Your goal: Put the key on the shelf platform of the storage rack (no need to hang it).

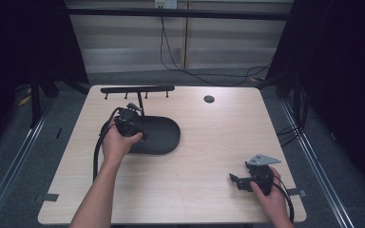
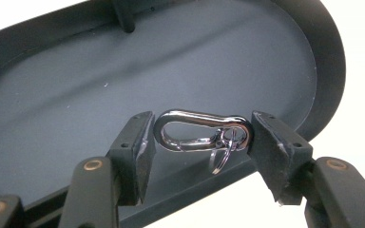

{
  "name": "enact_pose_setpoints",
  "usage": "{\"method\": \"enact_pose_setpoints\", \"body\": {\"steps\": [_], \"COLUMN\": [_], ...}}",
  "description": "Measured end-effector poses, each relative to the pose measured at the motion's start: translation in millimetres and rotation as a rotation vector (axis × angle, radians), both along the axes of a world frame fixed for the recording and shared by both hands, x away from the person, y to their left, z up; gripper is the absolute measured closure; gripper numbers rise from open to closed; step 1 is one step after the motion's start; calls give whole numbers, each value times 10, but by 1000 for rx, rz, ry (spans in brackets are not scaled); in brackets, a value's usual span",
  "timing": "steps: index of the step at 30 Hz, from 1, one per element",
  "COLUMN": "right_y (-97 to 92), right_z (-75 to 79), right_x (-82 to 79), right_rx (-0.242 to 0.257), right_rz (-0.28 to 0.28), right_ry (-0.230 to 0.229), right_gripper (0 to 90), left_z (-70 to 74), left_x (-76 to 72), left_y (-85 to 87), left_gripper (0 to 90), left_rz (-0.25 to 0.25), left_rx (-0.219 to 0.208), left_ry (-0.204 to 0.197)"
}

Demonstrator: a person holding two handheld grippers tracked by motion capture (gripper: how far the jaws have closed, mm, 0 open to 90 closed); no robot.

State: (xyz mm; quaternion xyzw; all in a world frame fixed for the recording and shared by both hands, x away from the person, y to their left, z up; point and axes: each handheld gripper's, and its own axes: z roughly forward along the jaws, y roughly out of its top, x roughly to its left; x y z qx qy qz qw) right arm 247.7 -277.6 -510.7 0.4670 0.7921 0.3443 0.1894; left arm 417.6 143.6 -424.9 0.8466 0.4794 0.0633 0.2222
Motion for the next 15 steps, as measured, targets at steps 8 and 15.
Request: {"method": "enact_pose_setpoints", "body": {"steps": [8,15], "right_y": [0,0], "right_z": [0,0], "right_x": [0,0], "right_rx": [0,0], "right_rz": [0,0], "right_ry": [0,0], "right_gripper": [166,166], "left_z": [-83,-129], "left_x": [21,60], "left_y": [-71,-54], "left_gripper": [423,423], "left_rz": [5,18], "left_rx": [2,16], "left_ry": [4,-8]}}
